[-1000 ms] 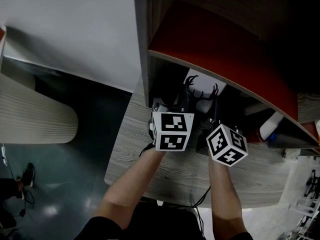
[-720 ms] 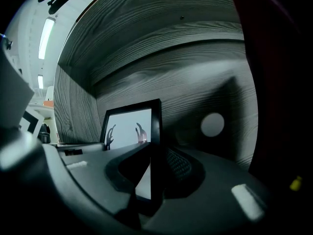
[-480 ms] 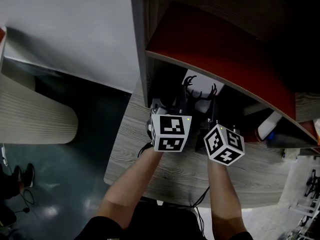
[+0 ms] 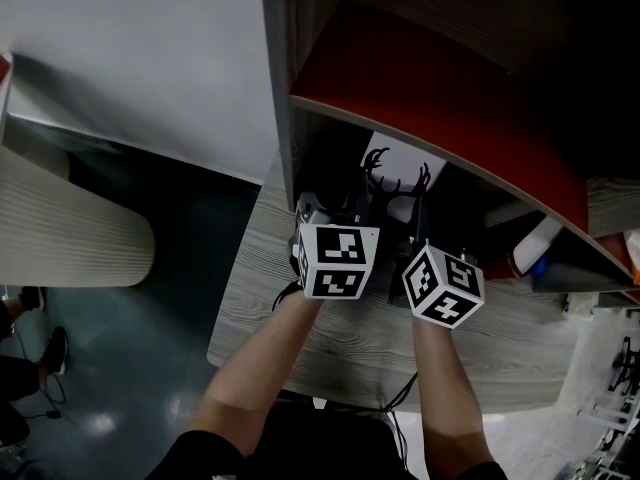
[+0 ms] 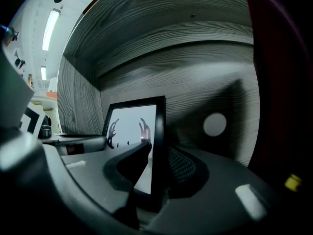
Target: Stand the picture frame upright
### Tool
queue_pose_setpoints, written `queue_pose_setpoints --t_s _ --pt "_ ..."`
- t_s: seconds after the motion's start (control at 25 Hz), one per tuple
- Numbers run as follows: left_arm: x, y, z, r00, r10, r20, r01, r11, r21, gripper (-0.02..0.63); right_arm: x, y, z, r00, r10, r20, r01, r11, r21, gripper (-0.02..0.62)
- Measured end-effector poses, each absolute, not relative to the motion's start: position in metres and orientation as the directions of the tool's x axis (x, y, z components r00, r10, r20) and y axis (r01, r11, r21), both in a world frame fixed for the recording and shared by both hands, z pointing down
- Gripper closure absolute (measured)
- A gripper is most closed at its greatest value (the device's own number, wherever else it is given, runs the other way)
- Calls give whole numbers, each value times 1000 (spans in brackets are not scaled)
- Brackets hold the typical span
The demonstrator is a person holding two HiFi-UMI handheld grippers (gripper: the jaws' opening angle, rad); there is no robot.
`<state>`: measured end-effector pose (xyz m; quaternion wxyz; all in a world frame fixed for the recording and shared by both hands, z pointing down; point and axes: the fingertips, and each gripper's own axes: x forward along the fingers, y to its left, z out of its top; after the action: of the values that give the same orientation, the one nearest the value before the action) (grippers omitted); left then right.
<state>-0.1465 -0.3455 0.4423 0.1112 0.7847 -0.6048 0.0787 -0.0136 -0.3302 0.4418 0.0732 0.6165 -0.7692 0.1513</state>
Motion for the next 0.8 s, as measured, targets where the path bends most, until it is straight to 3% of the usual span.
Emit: queue_pose_setpoints --t_s 0.8 --pt "-145 -341 447 278 -917 288 -961 -262 94 546 -18 -327 450 -241 -908 342 -969 206 -135 500"
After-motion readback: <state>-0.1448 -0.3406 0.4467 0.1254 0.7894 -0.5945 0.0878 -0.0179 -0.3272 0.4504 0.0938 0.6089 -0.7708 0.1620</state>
